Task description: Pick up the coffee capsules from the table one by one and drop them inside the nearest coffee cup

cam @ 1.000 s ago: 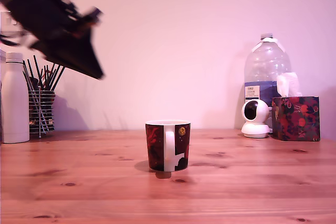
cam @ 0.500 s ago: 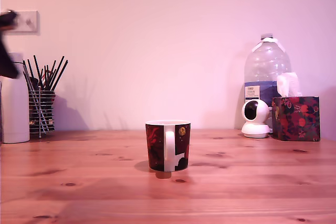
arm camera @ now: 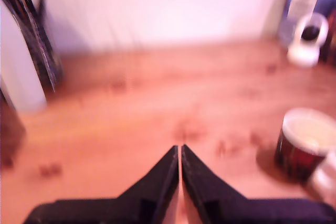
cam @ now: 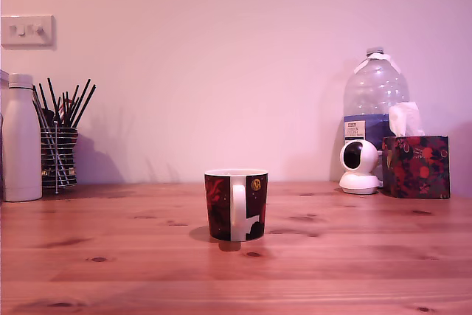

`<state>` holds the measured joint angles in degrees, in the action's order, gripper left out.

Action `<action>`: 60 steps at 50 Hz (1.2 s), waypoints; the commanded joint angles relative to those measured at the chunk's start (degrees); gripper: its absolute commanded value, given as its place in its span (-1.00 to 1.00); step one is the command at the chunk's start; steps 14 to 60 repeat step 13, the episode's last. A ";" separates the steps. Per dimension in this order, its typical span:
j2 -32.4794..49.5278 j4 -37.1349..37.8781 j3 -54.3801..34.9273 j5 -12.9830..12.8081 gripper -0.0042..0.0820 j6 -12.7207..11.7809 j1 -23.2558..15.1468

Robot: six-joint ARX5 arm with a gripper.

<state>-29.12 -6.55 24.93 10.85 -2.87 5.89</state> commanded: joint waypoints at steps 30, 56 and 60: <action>5.62 -0.37 -1.05 0.26 -0.95 -1.51 0.00; 5.62 -0.37 -1.05 0.26 -0.95 -1.51 0.00; 5.62 -0.37 -1.05 0.26 -0.95 -1.51 0.00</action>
